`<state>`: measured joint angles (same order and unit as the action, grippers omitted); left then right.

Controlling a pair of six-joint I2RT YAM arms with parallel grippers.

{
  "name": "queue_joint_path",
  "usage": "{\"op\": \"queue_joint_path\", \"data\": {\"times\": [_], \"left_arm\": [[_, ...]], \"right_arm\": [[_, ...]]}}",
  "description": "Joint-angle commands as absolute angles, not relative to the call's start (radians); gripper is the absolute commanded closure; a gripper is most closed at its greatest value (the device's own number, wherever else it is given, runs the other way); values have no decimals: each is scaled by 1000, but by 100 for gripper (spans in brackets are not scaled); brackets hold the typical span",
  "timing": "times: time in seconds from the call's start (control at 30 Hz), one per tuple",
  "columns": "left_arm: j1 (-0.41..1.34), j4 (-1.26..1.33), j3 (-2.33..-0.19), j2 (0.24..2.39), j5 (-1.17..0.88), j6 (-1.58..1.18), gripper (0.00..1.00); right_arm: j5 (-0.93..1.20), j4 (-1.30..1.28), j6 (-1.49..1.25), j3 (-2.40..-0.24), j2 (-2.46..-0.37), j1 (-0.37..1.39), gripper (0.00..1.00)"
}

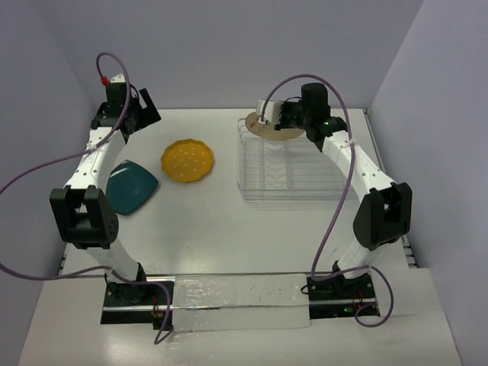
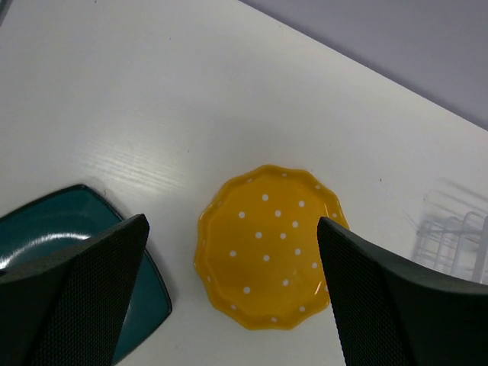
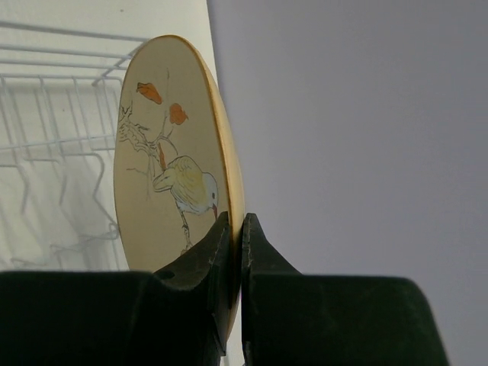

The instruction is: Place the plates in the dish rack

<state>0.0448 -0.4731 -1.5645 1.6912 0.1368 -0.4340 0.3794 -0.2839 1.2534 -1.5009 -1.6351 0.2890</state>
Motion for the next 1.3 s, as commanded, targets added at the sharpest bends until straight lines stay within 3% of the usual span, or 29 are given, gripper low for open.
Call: {"op": "queue_joint_path", "data": {"times": [0.0,0.53,0.87,1.1,1.2,1.27], "left_arm": [[44,-479,-1683,1748,123,-335,1],[43,-491,-1779,1887,44,-146,1],[43,-476,-1743,1946,-129,44,1],[43,-501,-1733,1969,-120,49,1],[43,-488,-1715,1955,-126,51,1],[43,-482,-1701,1947,-123,54,1]], "right_arm": [[389,-162,1358,-1648,-1667,270,100],[499,-216,1396,-1632,-1761,258,100],[456,-215,1333,-1630,-1848,256,100],[450,-215,1282,-1659,-1879,256,82],[458,-213,1264,-1672,-1881,256,79],[463,-213,1255,-1676,-1881,258,52]]}}
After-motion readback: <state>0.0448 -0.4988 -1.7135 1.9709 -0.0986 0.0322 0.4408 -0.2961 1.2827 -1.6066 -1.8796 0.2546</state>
